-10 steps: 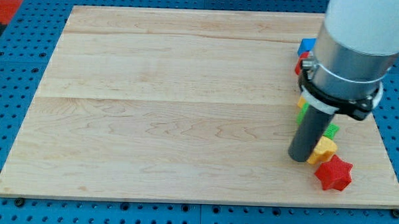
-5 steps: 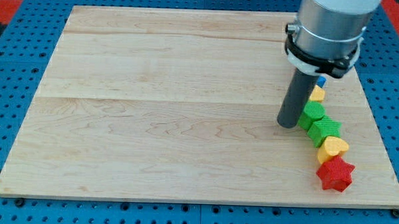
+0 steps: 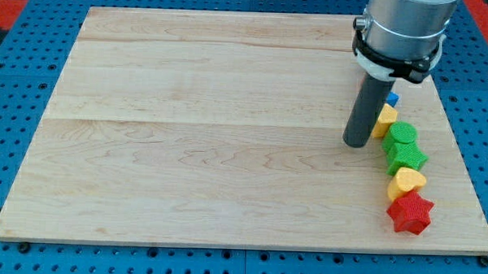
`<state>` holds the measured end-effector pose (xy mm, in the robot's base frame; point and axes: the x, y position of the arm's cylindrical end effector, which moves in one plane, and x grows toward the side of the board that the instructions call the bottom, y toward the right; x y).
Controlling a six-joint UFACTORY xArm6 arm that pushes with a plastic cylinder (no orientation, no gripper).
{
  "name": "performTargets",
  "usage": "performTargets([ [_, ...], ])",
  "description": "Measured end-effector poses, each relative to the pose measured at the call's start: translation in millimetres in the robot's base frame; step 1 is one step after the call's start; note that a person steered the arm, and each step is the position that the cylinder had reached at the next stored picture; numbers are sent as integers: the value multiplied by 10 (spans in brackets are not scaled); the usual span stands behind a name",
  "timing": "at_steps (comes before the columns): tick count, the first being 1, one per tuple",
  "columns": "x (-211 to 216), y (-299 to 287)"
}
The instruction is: Adjust the blocks to form a straight line
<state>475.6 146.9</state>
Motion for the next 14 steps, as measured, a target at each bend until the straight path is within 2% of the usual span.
performTargets([
  [1,308,-18],
  [2,404,-57],
  [5,-270,-89],
  [10,-598,275],
  [12,-718,289],
  [14,-1039,145],
])
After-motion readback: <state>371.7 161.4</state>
